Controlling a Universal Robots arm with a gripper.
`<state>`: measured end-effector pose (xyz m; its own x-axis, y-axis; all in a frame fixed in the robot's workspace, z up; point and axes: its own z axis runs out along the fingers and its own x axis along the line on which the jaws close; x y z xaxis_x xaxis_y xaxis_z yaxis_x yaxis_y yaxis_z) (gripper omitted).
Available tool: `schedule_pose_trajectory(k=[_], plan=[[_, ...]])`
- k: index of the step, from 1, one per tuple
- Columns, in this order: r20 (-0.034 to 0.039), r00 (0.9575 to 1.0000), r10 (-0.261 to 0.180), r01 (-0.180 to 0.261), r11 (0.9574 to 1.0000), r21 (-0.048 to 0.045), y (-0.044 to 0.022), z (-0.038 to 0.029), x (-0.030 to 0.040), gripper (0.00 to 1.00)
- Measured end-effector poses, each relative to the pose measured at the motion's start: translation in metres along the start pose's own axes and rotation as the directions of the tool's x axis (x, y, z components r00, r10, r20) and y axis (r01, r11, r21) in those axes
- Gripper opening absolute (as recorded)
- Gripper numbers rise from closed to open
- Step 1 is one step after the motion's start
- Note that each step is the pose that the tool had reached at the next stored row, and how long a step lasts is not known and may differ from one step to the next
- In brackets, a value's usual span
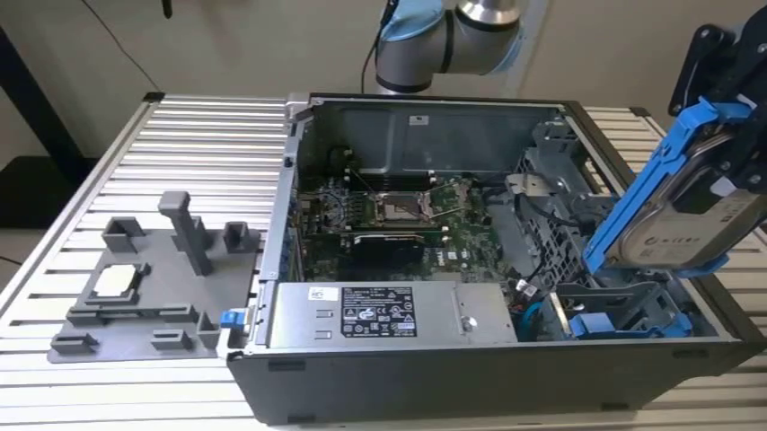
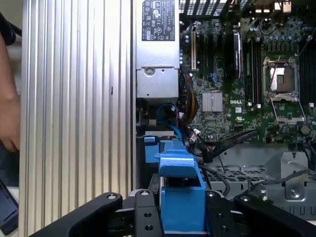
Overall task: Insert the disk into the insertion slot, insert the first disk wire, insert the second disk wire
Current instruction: 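Insert the disk into the insertion slot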
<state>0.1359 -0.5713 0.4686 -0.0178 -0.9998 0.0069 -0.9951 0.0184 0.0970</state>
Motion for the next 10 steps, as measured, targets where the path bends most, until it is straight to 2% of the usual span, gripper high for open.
schedule_pose_trajectory(k=[10], plan=[[0.0002, 1.0000, 0.000, 0.000, 1.0000, -0.0001, -0.0002, 0.0018, 0.0000, 0.33]])
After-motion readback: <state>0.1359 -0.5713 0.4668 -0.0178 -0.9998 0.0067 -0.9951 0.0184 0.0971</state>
